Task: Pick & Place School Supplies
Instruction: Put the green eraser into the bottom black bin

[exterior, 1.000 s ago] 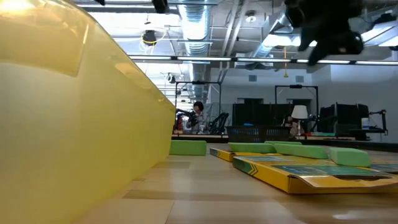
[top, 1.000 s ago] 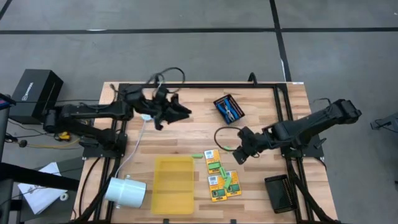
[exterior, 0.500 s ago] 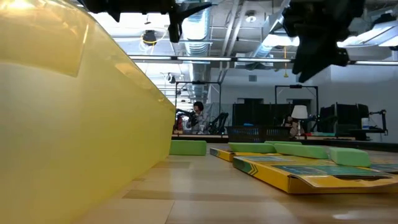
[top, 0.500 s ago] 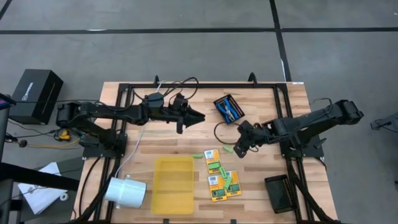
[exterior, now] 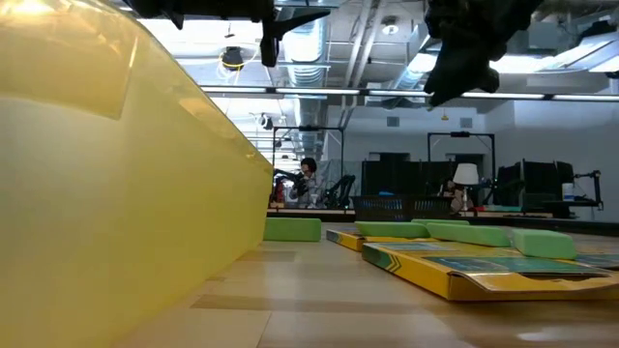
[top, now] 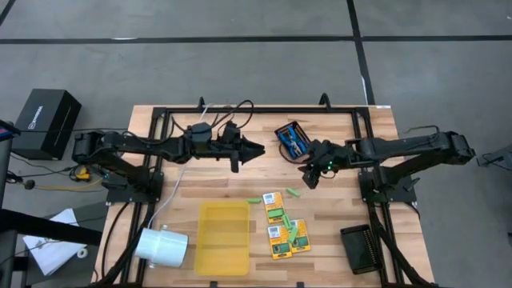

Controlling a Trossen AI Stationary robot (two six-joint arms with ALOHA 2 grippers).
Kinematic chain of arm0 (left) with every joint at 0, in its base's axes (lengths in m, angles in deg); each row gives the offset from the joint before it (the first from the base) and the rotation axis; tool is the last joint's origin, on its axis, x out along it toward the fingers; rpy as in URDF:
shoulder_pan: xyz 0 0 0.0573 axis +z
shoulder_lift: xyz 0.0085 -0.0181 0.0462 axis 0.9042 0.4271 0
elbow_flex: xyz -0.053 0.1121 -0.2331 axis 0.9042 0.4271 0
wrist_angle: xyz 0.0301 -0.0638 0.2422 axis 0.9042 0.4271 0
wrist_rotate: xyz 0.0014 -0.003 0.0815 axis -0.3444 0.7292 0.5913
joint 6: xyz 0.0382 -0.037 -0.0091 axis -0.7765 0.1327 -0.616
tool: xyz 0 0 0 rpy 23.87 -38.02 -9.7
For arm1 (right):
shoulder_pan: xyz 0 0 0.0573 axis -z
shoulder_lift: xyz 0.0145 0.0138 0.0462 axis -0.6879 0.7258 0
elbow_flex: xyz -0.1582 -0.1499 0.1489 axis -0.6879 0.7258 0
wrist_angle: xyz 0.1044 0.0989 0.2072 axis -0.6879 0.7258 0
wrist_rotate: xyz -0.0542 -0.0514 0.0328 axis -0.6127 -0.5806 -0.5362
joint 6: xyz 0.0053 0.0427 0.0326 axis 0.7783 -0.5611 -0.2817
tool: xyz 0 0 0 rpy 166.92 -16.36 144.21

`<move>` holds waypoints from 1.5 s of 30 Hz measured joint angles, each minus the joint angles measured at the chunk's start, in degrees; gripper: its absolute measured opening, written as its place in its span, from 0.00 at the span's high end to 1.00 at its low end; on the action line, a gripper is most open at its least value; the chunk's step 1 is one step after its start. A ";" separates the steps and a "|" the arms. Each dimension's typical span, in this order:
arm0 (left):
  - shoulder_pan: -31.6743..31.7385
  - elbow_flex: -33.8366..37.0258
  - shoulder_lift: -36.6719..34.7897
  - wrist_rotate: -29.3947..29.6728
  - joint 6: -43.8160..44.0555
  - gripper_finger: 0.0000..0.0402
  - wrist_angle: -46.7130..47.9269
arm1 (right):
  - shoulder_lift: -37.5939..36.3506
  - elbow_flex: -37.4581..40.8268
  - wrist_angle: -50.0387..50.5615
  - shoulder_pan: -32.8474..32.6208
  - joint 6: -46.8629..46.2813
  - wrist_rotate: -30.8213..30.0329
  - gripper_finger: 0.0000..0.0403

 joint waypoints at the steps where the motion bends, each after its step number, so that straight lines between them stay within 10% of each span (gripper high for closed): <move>1: -0.33 0.03 0.10 0.71 0.01 0.70 0.40 | -0.08 0.00 0.20 0.40 0.18 0.75 0.65; 22: 0.10 1.11 -0.07 1.02 -4.54 0.70 5.07 | 25.05 -0.01 -4.73 0.72 -3.85 16.45 0.67; 45: 10.44 7.76 -1.18 -12.93 -4.72 0.70 4.78 | 26.27 -0.02 -4.57 1.64 -10.43 17.88 0.68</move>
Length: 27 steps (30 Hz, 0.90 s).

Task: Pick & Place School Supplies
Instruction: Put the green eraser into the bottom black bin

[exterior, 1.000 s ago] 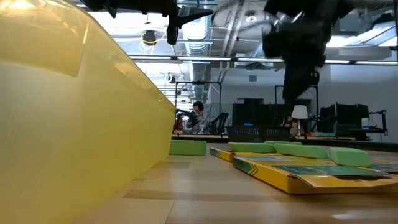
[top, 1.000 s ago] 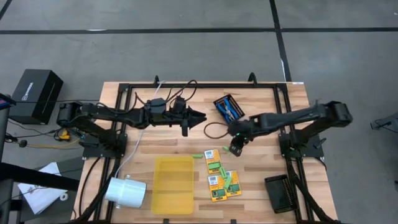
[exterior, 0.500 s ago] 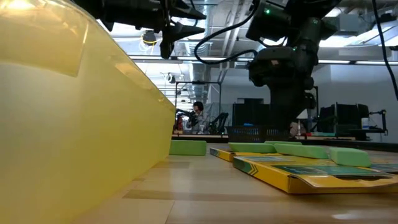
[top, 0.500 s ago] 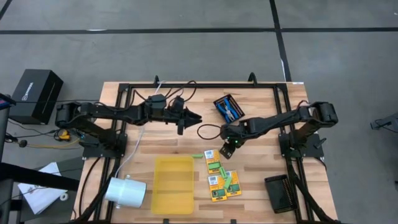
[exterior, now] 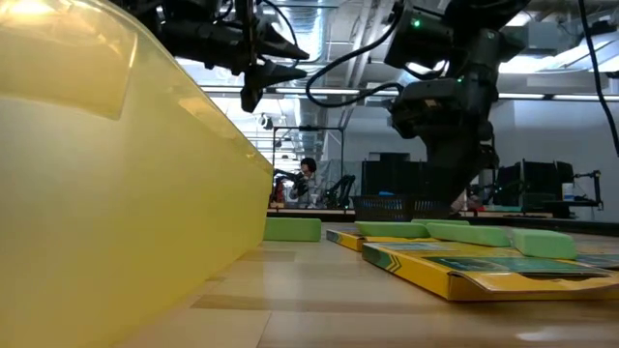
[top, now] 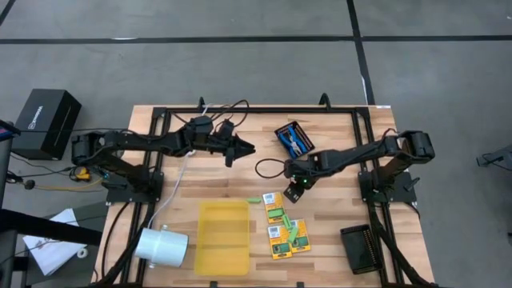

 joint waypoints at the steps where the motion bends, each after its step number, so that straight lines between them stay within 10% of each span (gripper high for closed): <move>1: 0.30 0.00 0.00 -0.15 0.00 0.70 0.01 | 0.00 0.00 0.13 0.11 0.04 -0.02 0.68; 27: 1.25 -0.01 0.00 -2.99 1.57 0.70 1.03 | 9.10 -0.20 -5.66 0.66 2.11 2.74 0.75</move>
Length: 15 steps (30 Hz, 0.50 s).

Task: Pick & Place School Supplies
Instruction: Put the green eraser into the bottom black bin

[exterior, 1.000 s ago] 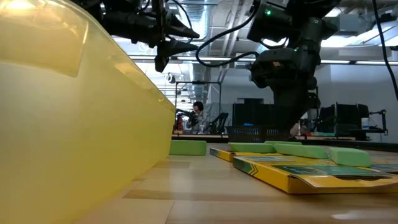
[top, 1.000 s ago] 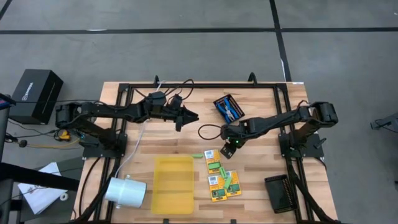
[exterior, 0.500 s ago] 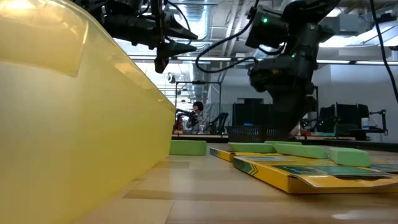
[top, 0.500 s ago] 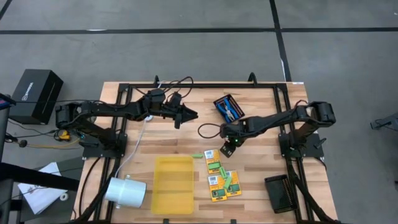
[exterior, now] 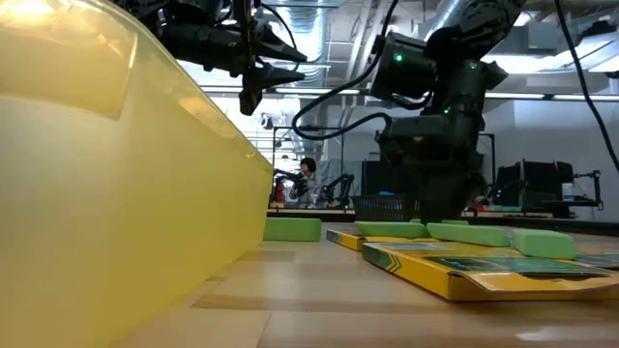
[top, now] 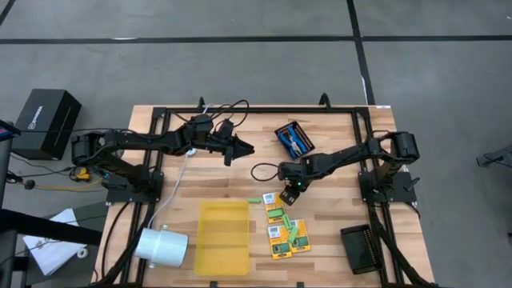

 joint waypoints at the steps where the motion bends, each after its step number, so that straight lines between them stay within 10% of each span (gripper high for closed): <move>1: 0.00 0.01 0.00 0.00 0.01 0.70 -0.01 | 0.01 0.01 0.12 0.29 -0.12 0.04 0.79; 4: 0.00 0.00 0.00 0.02 0.01 0.70 -0.04 | -0.54 0.10 0.50 1.30 -0.93 0.59 0.94; 15: 0.00 -0.01 0.00 0.07 -1.48 0.70 -0.63 | -10.61 0.28 4.52 3.35 -1.02 1.50 0.94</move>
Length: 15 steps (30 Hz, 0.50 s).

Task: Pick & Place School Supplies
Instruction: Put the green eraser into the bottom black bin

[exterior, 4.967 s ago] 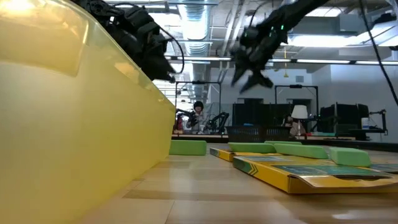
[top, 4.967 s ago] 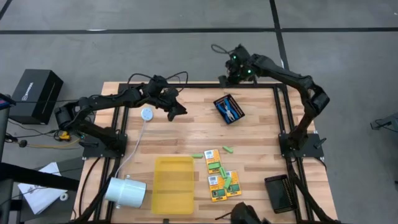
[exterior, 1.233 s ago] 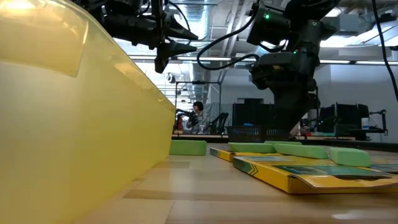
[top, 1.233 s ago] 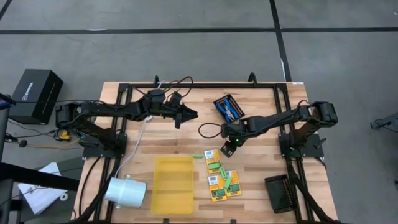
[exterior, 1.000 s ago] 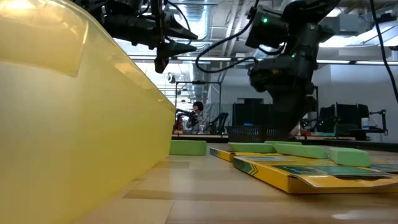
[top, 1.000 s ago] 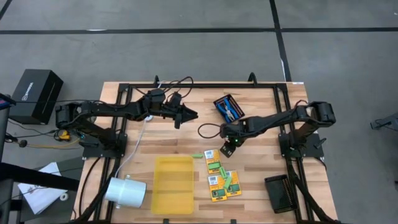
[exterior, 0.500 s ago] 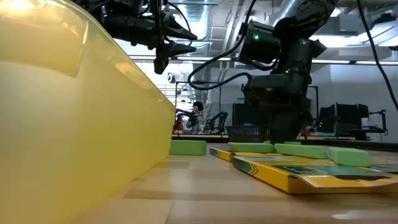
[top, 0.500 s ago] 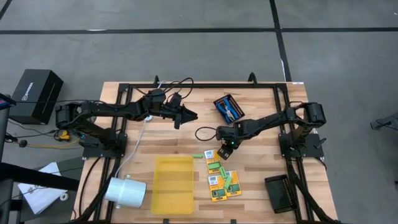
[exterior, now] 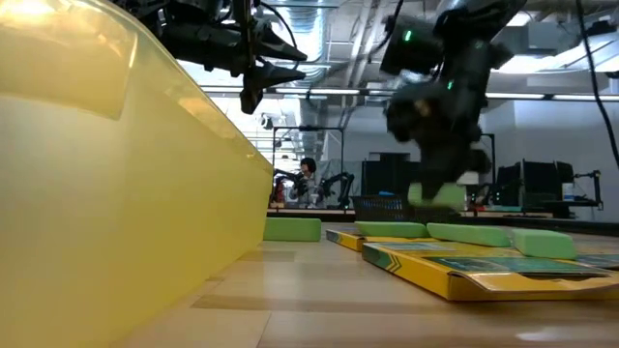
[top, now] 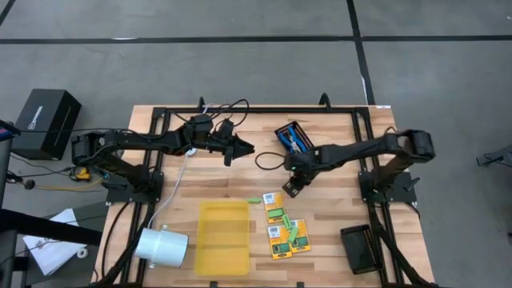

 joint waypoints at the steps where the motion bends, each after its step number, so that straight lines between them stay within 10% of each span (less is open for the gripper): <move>1: 0.00 0.00 0.00 0.00 0.00 0.70 -0.10 | -1.76 -0.04 1.24 -0.07 -0.30 0.06 0.94; 15: 0.00 0.00 0.00 0.02 -1.80 0.70 -1.09 | -25.02 -0.07 25.29 -18.89 -22.48 1.56 0.94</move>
